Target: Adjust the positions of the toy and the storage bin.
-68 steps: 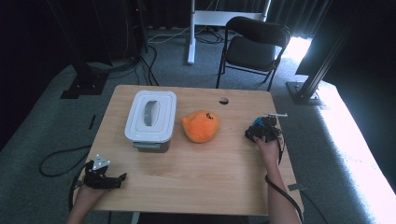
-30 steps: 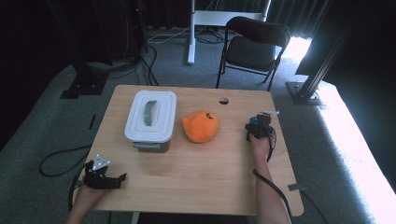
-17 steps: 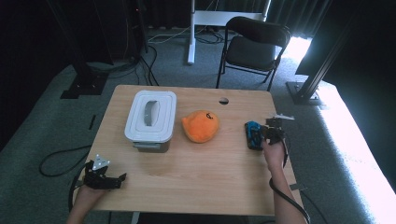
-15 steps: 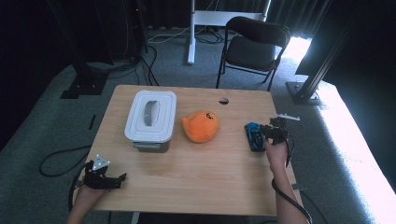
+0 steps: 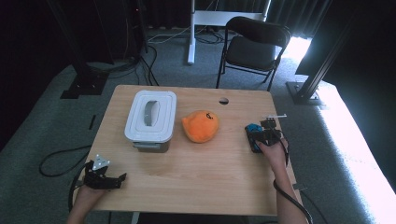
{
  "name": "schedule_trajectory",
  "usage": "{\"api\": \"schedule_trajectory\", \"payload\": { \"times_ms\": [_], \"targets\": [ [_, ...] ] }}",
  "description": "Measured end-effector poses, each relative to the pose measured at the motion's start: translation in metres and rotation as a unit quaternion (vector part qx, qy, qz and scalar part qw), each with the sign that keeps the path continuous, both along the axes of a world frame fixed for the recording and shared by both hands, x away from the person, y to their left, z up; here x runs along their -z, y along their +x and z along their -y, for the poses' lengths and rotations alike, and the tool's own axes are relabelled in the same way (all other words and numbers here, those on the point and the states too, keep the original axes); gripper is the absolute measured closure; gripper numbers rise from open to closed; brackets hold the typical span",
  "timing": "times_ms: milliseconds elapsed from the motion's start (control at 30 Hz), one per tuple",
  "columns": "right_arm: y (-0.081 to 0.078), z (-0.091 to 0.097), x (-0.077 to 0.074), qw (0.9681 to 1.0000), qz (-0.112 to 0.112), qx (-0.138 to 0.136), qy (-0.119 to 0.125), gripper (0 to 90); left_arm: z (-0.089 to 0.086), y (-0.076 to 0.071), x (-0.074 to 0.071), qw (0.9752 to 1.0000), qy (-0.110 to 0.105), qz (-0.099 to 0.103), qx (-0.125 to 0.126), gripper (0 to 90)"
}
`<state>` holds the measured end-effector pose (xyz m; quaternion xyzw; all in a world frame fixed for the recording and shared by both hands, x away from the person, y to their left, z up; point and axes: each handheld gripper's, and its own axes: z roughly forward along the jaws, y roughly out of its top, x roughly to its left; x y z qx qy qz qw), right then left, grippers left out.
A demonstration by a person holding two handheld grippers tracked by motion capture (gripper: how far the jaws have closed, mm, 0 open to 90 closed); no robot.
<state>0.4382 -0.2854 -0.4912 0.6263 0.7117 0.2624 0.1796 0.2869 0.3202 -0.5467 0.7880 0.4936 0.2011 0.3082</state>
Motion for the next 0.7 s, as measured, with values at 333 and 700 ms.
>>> {"api": "schedule_trajectory", "payload": {
  "times_ms": [333,700],
  "targets": [
    [0.017,-0.006,0.013,0.999,-0.031,-0.002,-0.032,13.6,0.0,0.0,0.0,1.0,0.0,0.0,0.0,0.2],
    [0.021,-0.005,0.035,0.9967,-0.068,-0.003,-0.044,14.7,0.0,0.0,0.0,1.0,0.0,0.0,0.0,0.2]
  ]
}}
